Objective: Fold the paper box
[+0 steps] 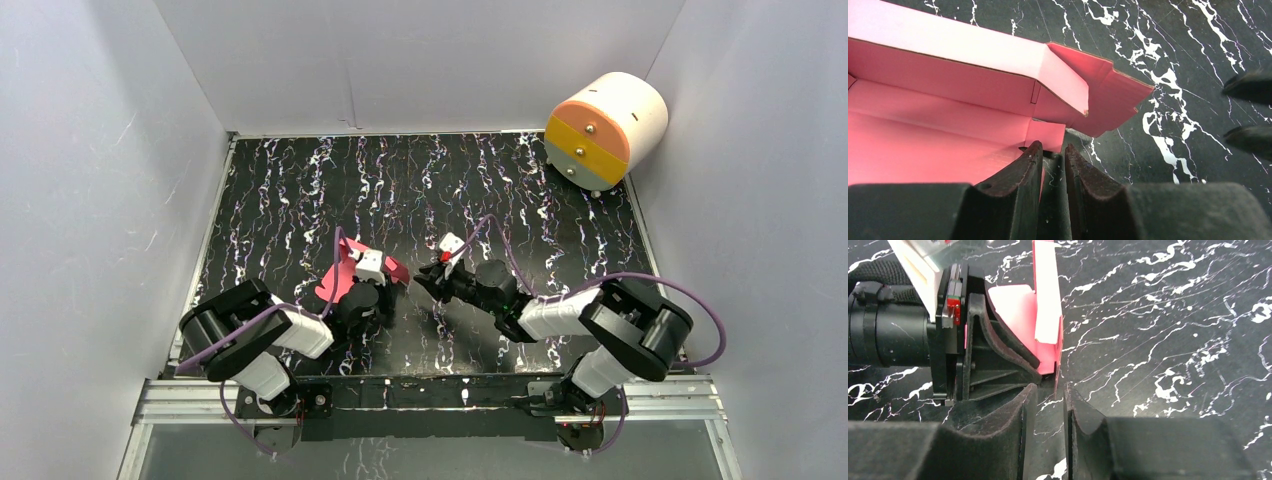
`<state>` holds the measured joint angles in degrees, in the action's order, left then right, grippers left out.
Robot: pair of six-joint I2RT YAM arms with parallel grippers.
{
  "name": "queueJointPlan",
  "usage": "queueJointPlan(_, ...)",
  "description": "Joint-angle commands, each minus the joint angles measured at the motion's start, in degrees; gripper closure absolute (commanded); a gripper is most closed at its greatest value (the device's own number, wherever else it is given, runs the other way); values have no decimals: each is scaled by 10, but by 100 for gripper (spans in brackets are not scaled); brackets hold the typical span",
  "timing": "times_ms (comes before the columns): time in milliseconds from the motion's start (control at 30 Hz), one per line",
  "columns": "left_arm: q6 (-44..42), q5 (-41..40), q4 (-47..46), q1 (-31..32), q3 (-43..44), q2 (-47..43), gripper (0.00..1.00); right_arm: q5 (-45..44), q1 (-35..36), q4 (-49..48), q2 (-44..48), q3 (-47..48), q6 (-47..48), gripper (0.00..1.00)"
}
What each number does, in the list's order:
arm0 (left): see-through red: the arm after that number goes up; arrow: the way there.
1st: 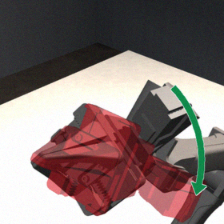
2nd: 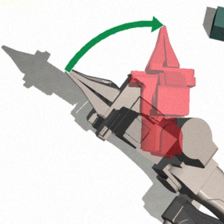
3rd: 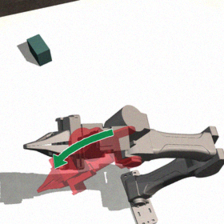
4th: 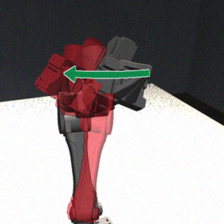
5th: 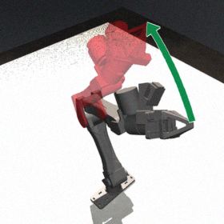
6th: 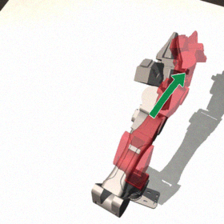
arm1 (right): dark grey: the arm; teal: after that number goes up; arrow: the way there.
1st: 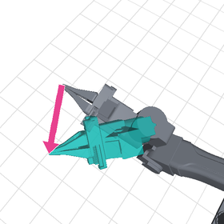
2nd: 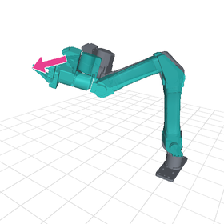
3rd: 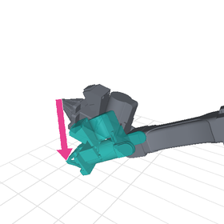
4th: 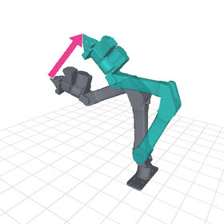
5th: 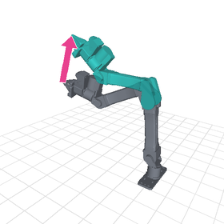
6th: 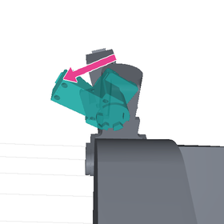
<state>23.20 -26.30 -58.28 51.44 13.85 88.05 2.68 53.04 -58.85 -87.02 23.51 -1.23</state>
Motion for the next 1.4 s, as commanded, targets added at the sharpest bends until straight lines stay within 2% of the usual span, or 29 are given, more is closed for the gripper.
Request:
queueJointPlan(0, 9, 3, -11, -4, -13, -34, 77, 18, -20, 10, 38, -5, 33, 64)
queueJointPlan(167, 7, -1, 26, -8, -24, -109, 59, 61, -50, 38, 33, 17, 39, 56)
queueJointPlan(300, 23, 5, 99, -16, -25, -196, 50, 88, -51, 56, 16, 45, 42, 49)
queueJointPlan(433, 60, 37, 181, -52, -19, -275, 43, 106, -48, 46, -14, 64, 19, 43)
queueJointPlan(567, 88, 52, 256, -91, -3, -331, 35, 86, -37, 16, -39, 70, -4, 41)
queueJointPlan(733, 125, 31, 349, -148, 48, -366, 30, 41, -21, -33, -80, 77, -28, 43)
queueJointPlan(867, 136, -5, 381, -186, 83, -366, 27, 8, -13, -72, -97, 74, -52, 44)
queueJointPlan(1000, 155, 7, 378, -247, 93, -339, 26, -8, -13, -101, -104, 69, -76, 44)
queueJointPlan(1200, 195, 143, 326, -364, 99, -262, 25, -14, -13, -97, -116, 84, -82, 47)
queueJointPlan(1367, 197, 215, 298, -406, 119, -215, 27, -8, -13, -102, -126, 91, -86, 50)
